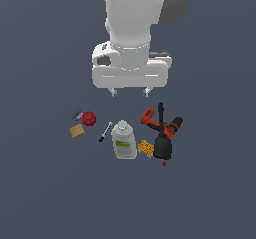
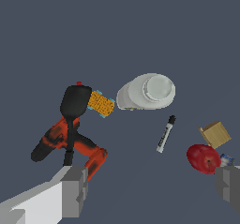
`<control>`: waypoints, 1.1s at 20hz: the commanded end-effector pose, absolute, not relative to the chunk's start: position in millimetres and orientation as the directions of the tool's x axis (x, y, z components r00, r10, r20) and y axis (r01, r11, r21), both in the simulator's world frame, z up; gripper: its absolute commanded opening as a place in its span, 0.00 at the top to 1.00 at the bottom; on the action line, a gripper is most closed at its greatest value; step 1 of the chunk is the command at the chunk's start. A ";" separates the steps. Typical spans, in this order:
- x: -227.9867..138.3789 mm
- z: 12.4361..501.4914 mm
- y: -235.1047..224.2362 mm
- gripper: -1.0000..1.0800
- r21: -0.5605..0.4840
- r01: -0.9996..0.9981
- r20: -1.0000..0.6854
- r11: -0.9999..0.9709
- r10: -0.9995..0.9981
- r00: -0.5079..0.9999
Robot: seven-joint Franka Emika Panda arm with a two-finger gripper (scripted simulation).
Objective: Pick up a designated object from a clutter of objects.
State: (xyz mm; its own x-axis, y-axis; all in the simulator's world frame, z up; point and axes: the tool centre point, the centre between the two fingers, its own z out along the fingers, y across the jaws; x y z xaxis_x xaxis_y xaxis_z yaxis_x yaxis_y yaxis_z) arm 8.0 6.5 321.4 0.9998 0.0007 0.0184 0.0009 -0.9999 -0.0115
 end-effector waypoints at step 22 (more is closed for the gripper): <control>0.8 286.4 11.4 0.04 -0.034 0.029 -0.021 -0.999 0.030 0.999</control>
